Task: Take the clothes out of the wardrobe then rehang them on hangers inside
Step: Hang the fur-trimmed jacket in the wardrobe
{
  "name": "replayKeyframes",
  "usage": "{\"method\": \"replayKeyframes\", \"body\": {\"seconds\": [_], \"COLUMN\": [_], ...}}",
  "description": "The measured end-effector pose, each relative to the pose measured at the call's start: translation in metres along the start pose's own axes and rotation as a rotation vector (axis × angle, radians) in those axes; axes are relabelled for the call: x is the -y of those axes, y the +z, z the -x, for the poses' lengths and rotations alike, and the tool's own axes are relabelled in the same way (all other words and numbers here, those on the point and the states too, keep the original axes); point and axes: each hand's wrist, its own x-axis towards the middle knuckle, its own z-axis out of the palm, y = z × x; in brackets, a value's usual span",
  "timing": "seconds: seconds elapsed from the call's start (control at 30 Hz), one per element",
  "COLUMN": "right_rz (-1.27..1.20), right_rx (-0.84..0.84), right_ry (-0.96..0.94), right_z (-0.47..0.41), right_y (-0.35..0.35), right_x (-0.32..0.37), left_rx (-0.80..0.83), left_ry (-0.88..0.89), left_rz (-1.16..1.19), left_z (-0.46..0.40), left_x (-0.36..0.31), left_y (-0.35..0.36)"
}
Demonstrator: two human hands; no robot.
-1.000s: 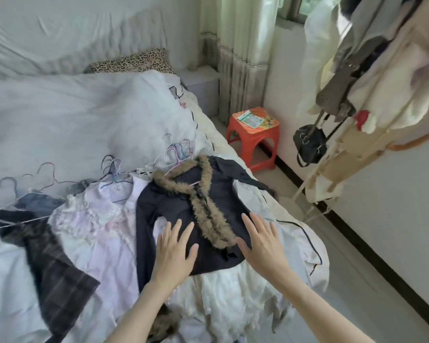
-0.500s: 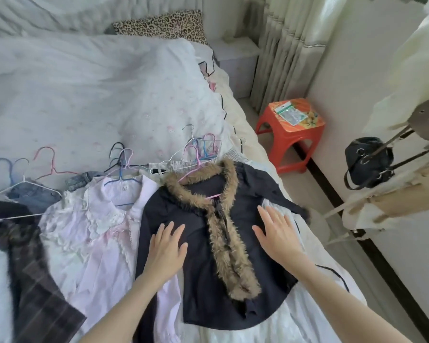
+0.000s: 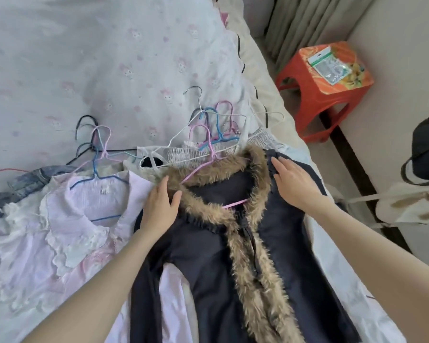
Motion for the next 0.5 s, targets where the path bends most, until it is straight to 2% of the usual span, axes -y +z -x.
{"method": "replayKeyframes", "body": {"seconds": [0.13,0.23,0.37,0.5], "right_rz": [-0.003,-0.039,-0.032,-0.099], "right_rx": [-0.009,0.017,0.074,0.046], "right_ry": [-0.063,-0.027,0.032,0.067], "right_z": [-0.045,-0.058,-0.058,-0.040], "right_y": [0.011,0.013,0.010,0.006], "right_x": [0.011,0.015,0.011,0.009], "left_rx": [-0.031,-0.069,-0.015,0.048], "left_ry": [-0.011,-0.061,-0.146,-0.094], "left_rz": [-0.101,-0.148,-0.187,0.011], "left_z": [-0.019,-0.014,-0.018,-0.018], "left_x": [0.015,0.019,0.012,0.014], "left_y": [0.009,0.017,0.014,0.007]}}
